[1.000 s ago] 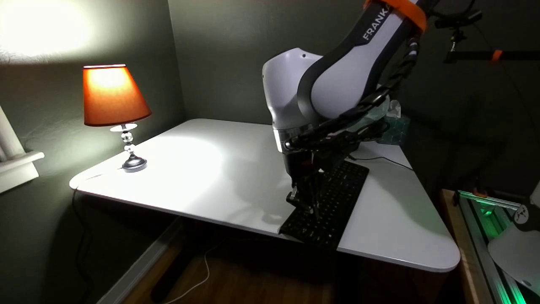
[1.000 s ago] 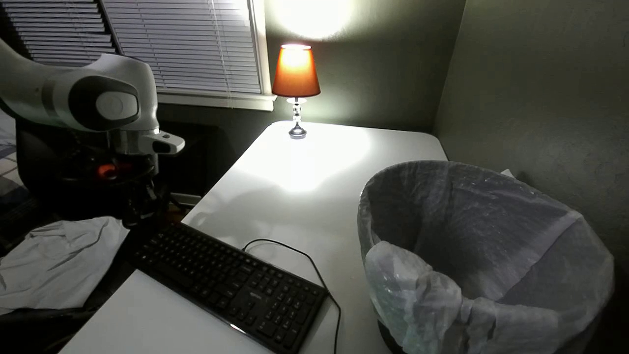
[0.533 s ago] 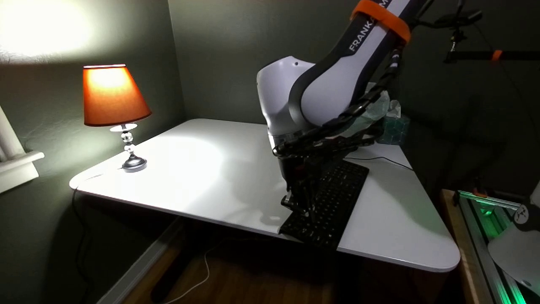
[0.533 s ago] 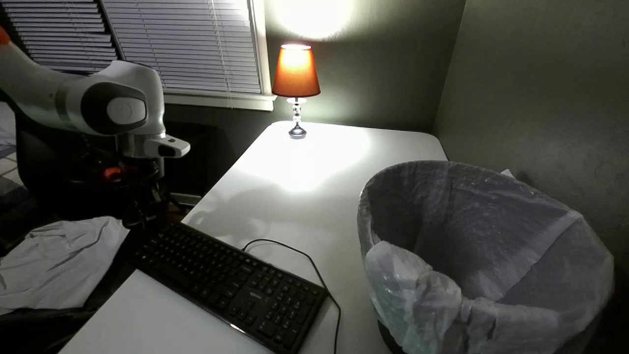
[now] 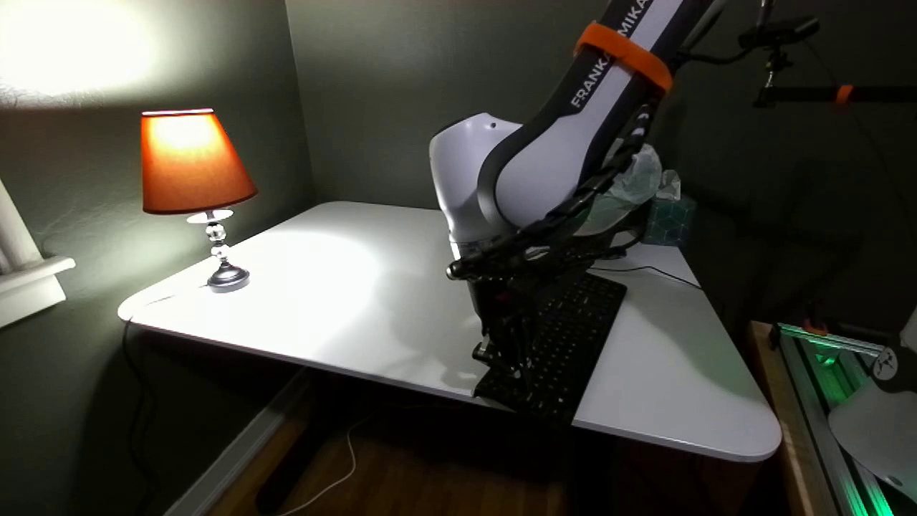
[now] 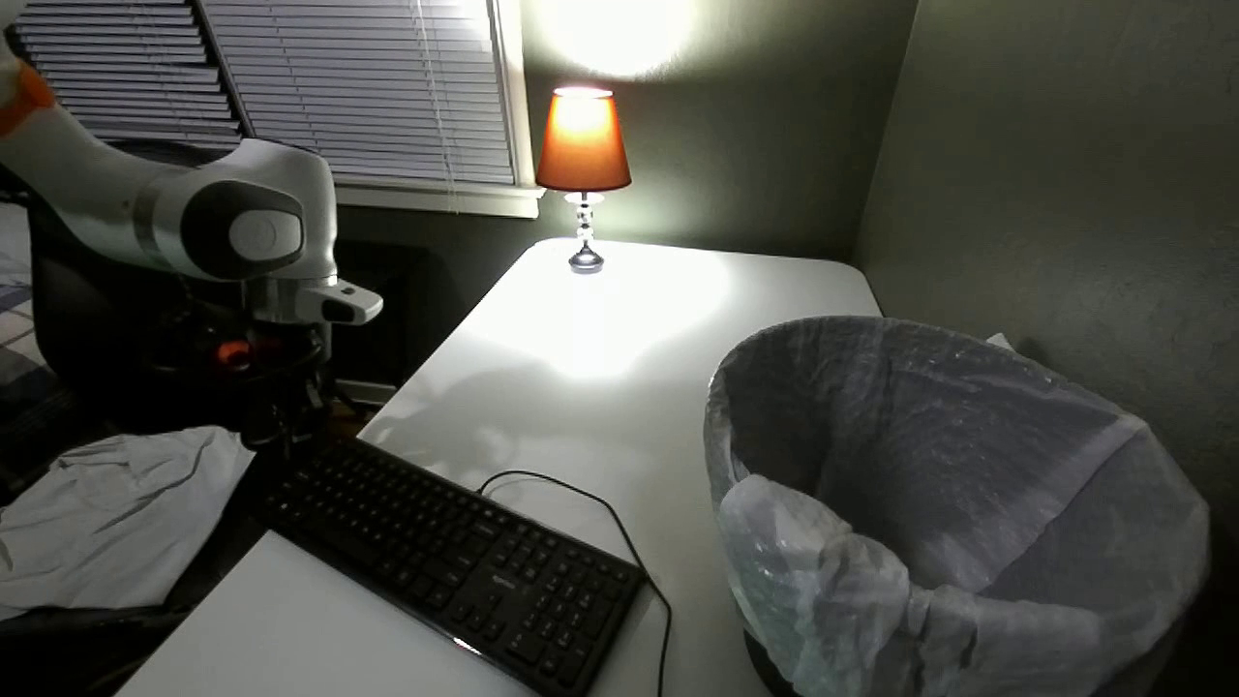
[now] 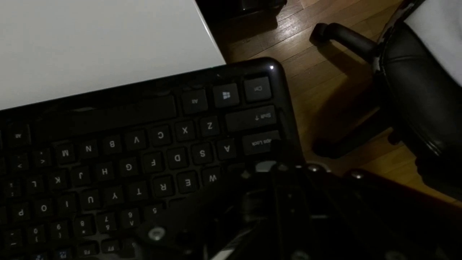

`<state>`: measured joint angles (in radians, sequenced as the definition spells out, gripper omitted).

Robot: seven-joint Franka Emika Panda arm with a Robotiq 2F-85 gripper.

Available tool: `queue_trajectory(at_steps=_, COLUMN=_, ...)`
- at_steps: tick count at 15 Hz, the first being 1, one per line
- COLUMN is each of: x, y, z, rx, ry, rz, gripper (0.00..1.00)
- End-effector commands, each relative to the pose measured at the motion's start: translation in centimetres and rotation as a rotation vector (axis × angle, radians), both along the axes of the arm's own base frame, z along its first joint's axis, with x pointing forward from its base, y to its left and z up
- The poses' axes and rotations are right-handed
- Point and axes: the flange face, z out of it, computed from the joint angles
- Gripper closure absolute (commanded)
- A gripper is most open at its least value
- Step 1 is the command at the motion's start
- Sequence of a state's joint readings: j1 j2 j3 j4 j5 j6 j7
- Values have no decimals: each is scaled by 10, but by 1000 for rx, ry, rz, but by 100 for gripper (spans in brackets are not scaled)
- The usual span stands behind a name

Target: Press the caps lock key of the keyboard

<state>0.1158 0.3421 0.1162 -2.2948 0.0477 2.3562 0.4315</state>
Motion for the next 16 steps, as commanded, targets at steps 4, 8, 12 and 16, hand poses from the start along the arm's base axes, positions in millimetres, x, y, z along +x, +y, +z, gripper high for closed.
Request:
queue_trajectory(at_steps=4, x=7, y=3, z=-13, rx=25, ry=33, rz=-29, gripper=100)
queue_trajectory(at_steps=8, x=8, y=3, z=-15, rx=30, ry=44, rz=-36, gripper=100)
queue_trajectory(at_steps=12, x=10, y=1, z=-17, rx=28, ry=47, rz=-46, gripper=100)
queue_trajectory(at_steps=16, x=11, y=-2, z=-17, rx=29, ry=46, rz=-54, gripper=100)
